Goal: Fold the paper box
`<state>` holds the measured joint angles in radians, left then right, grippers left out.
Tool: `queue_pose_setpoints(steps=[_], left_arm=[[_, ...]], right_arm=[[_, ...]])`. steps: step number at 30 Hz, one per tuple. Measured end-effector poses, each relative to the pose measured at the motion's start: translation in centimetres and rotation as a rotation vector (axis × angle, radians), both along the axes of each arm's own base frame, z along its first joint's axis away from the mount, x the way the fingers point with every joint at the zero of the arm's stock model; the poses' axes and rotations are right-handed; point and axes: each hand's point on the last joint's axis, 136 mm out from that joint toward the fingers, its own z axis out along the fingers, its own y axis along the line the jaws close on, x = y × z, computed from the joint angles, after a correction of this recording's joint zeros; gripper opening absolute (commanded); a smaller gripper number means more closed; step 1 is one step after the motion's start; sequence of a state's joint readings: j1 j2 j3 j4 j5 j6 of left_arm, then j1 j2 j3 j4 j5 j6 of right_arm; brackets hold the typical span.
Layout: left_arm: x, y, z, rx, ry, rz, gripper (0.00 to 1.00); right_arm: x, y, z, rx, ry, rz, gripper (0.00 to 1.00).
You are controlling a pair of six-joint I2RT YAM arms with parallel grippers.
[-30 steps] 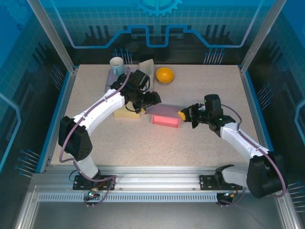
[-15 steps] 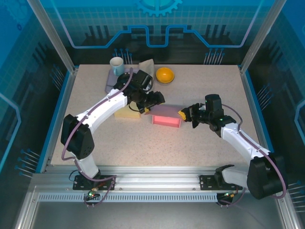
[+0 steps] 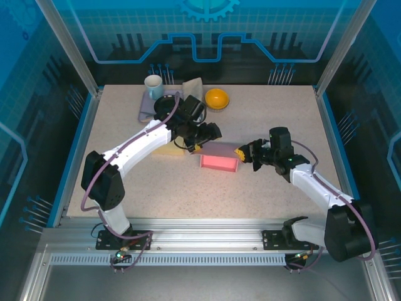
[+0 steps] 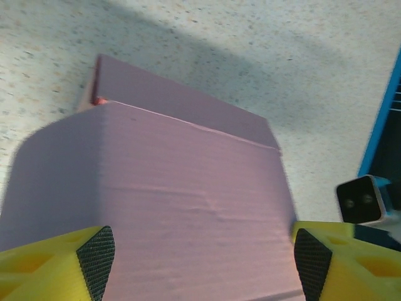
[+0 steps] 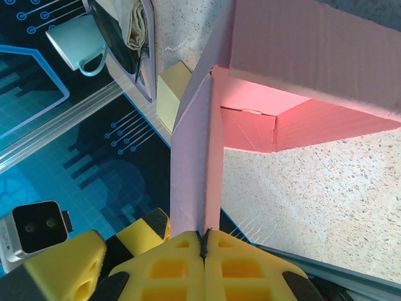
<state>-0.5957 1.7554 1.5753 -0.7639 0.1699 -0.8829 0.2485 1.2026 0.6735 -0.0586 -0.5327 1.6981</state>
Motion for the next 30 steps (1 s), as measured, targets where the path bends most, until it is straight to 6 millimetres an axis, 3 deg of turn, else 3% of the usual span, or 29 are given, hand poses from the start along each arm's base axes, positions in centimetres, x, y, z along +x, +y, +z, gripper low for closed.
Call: queue_pose_setpoints(steps=[7, 20, 27, 30], left_arm=[[1.1, 3.0, -1.5, 0.044, 0.025, 0.034, 0.84], [0.1, 0.3, -3.7, 0.027, 0.077, -0.019, 0.81], [0.2, -0.5, -3.3, 0.004, 0.071, -0.006, 0.6], [0.7, -0.7, -2.5, -0.009, 0.051, -0.005, 0.56]], right_arm=[[0.3, -0.6, 0.2, 0.003, -0.005, -0.023, 0.0], [0.4, -0.7, 0.3, 0.003, -0.007, -0.025, 0.0], [0.4, -0.8, 0.1, -0.003, -0.004, -0.03, 0.0], [0.4, -0.9, -0.2, -0.016, 0.003, -0.034, 0.0]])
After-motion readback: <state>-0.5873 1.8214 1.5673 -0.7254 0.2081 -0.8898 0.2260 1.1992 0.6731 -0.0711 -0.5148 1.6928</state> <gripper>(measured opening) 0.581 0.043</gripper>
